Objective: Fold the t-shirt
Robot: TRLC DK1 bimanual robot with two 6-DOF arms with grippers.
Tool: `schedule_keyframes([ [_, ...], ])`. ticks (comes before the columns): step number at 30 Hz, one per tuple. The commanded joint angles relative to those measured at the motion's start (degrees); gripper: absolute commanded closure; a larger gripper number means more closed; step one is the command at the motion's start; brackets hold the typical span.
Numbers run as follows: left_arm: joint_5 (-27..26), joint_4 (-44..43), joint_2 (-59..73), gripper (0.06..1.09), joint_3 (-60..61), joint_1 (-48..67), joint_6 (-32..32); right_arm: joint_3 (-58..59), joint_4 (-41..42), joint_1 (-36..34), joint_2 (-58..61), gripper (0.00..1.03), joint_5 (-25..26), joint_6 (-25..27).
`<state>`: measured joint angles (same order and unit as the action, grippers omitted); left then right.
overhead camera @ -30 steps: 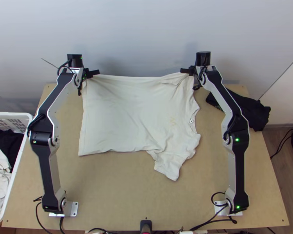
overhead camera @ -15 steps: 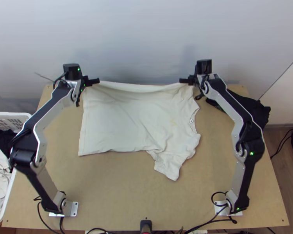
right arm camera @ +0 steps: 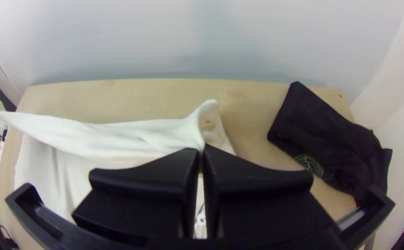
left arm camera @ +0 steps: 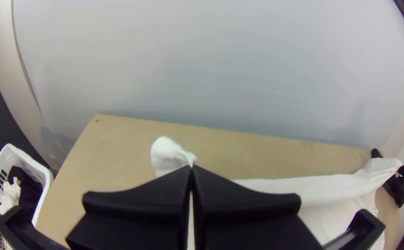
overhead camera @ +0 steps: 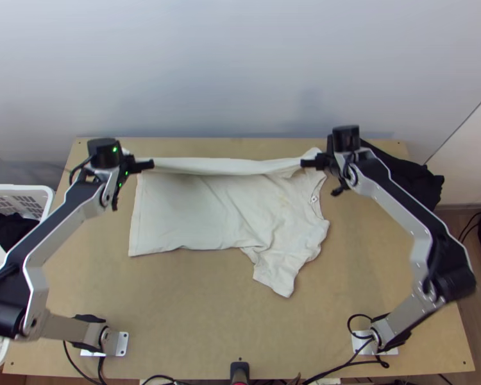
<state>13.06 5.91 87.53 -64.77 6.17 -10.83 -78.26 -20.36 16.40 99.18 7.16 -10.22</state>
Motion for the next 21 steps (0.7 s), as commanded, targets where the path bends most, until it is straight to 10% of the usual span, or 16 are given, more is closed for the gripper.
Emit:
schedule_keyframes([
  [1,-0.14,0.33,-9.30,1.05,9.93,1.21,-0.51,11.64,-0.12,0.74,-10.41,1.00,-1.53,0.02],
  [21,-0.32,0.33,-17.39,1.05,25.57,1.91,-1.04,28.69,0.06,3.99,-19.99,1.00,-2.68,0.20],
])
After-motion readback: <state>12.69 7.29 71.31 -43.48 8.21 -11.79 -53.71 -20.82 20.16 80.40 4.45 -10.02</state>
